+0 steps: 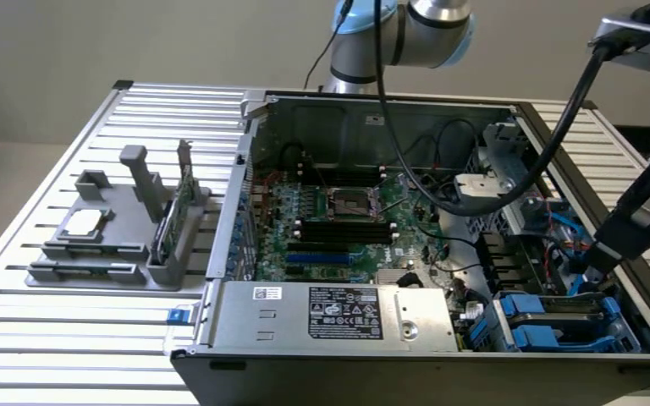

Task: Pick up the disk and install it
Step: 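Insert the first disk wire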

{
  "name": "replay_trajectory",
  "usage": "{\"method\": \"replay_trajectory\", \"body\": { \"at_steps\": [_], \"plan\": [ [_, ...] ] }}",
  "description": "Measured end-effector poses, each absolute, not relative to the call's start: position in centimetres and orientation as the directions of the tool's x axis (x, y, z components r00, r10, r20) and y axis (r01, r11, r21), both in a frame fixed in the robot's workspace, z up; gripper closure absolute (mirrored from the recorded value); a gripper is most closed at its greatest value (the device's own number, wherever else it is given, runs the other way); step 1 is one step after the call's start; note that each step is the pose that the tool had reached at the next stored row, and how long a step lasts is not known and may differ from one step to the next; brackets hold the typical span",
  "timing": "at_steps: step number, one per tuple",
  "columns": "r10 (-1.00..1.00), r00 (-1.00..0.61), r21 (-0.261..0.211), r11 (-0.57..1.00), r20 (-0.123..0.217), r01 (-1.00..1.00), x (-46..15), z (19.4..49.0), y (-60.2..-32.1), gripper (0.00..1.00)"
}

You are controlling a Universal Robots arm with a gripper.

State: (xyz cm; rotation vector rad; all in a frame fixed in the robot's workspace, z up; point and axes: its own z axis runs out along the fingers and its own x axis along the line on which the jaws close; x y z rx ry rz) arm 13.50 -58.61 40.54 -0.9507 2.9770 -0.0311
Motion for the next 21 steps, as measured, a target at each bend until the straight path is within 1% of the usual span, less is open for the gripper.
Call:
{"method": "replay_trajectory", "body": {
  "at_steps": [21],
  "plan": [
    [-0.251,-0.968,-0.024,0.968,-0.01,-0.251,13.51,40.54,-58.61,0.75]
  ]
}}
